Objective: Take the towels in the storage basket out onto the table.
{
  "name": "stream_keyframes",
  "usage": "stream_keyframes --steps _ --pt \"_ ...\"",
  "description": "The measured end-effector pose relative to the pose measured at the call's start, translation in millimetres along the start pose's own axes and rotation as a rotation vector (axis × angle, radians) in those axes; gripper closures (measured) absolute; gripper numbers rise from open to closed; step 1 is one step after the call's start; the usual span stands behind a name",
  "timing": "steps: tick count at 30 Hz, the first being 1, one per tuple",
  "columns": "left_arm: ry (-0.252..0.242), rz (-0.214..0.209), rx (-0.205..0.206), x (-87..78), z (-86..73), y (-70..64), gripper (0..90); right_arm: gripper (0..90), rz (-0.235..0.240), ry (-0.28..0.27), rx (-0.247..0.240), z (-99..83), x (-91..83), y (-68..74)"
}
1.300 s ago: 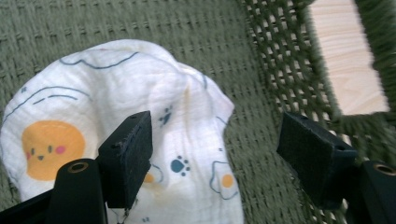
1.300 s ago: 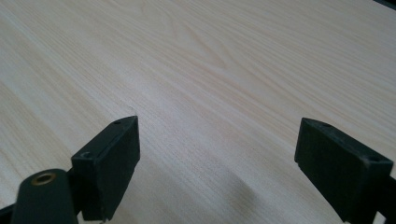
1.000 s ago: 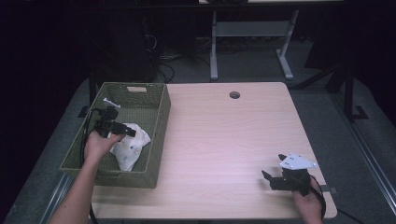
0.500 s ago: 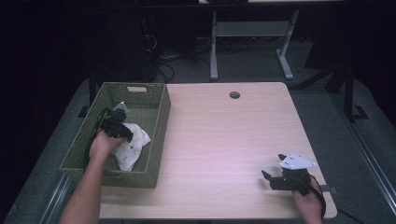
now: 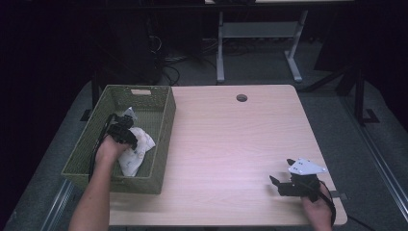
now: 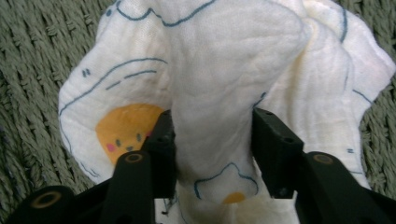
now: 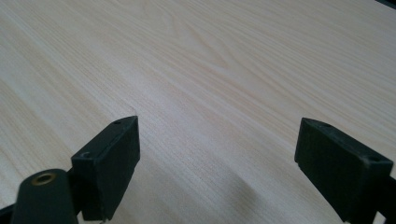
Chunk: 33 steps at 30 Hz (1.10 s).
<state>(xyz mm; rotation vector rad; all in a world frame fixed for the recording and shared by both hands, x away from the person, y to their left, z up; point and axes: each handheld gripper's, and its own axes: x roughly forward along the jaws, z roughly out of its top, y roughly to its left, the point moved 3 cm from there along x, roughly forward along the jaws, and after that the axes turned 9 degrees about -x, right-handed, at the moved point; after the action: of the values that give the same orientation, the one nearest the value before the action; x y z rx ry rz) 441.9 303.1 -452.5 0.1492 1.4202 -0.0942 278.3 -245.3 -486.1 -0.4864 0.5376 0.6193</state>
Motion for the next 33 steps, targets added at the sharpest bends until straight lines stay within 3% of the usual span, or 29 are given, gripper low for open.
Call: stream_keyframes --steps 6,7,12,17,19,20,27,33 --pt "-0.007 -0.012 -0.008 -0.4 -0.6 2.0 61.2 13.7 0.001 0.002 -0.003 0.1 0.4 0.3" --pt "-0.005 -0.011 -0.007 -1.0 -0.8 2.9 66.6 13.7 0.001 0.007 -0.007 -0.2 0.1 0.2" --pt "-0.013 -0.031 -0.030 -2.5 -2.1 4.4 73.7 13.7 0.001 0.001 -0.003 0.4 0.2 0.7" --pt "-0.019 -0.033 -0.017 -5.5 -2.8 5.6 75.1 13.7 0.000 0.008 -0.007 -0.2 0.2 0.4" --pt "-0.033 -0.033 -0.038 -9.8 -3.2 6.9 75.1 13.7 -0.001 0.009 -0.006 -0.2 0.3 0.3" --pt "-0.059 -0.057 -0.043 -15.5 -3.0 7.7 75.1 13.7 -0.002 0.004 -0.001 0.1 1.1 0.9" --pt "-0.129 -0.102 -0.023 -34.4 -4.0 7.1 75.1 13.7 -0.005 0.004 -0.012 1.7 1.7 3.3" --pt "-0.194 -0.190 -0.026 -50.2 -9.6 10.4 75.1 13.7 -0.014 -0.006 -0.003 1.9 -0.7 2.8"
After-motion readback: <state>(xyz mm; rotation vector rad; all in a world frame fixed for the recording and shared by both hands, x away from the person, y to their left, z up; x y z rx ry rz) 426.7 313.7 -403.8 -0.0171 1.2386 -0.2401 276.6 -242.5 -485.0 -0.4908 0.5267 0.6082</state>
